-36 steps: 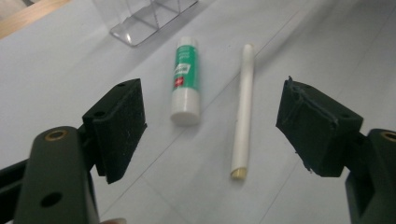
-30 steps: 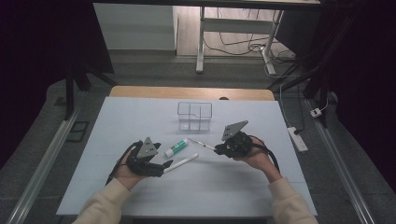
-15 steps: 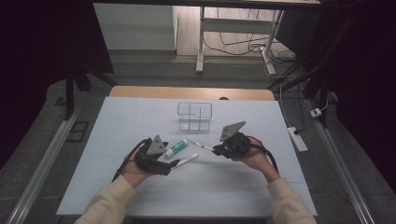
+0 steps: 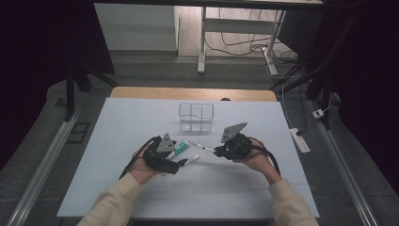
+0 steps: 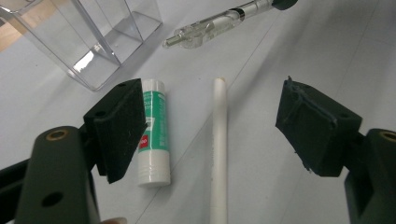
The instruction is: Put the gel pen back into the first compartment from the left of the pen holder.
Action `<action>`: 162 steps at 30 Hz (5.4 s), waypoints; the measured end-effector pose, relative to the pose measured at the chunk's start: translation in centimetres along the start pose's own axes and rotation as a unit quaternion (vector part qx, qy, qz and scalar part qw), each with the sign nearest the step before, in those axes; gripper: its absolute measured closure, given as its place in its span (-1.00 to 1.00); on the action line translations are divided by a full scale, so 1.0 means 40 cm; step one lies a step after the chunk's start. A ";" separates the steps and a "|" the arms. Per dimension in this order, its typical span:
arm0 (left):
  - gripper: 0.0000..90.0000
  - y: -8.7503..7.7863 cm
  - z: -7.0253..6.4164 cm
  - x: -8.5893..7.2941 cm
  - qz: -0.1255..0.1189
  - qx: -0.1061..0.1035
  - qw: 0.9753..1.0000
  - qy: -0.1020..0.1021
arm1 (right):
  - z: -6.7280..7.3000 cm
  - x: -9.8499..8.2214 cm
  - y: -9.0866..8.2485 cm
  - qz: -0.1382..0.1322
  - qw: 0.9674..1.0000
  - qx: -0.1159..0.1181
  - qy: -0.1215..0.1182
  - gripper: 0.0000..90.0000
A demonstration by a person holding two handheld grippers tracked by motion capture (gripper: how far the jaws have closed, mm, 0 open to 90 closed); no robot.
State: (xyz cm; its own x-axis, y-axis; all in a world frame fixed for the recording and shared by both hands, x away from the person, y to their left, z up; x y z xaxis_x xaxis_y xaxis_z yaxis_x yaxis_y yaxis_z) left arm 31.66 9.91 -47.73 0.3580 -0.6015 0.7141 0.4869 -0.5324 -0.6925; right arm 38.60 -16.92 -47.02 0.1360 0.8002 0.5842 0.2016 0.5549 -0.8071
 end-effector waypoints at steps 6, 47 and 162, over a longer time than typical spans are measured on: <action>-0.46 0.013 0.007 0.004 0.007 -0.004 1.000 0.000 | 0.000 0.001 0.003 0.001 1.000 0.002 -0.001 0.77; -0.48 0.061 -0.021 0.069 0.016 -0.002 0.999 0.045 | 0.018 0.015 0.028 0.004 1.000 0.014 -0.015 0.77; 0.76 0.053 0.001 0.039 -0.040 0.003 0.998 0.040 | -0.008 0.008 -0.018 -0.205 0.970 -0.048 0.121 -0.07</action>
State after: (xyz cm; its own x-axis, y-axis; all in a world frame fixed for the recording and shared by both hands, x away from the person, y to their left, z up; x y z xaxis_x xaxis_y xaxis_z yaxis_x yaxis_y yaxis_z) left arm 33.27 7.88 -48.08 0.2525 -0.6031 0.7566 0.5167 -0.5771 -0.6324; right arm 38.79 -17.15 -46.23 0.2458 0.4340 0.8668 0.3753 0.7819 -0.4978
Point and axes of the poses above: each handheld gripper's, and its own axes: y roughly forward along the jaws, x roughly out of its top, z roughly to its left, the point moved 1 cm from there along y, roughly forward along the jaws, and after that the axes turned 2 degrees about z, right-handed, at the moved point
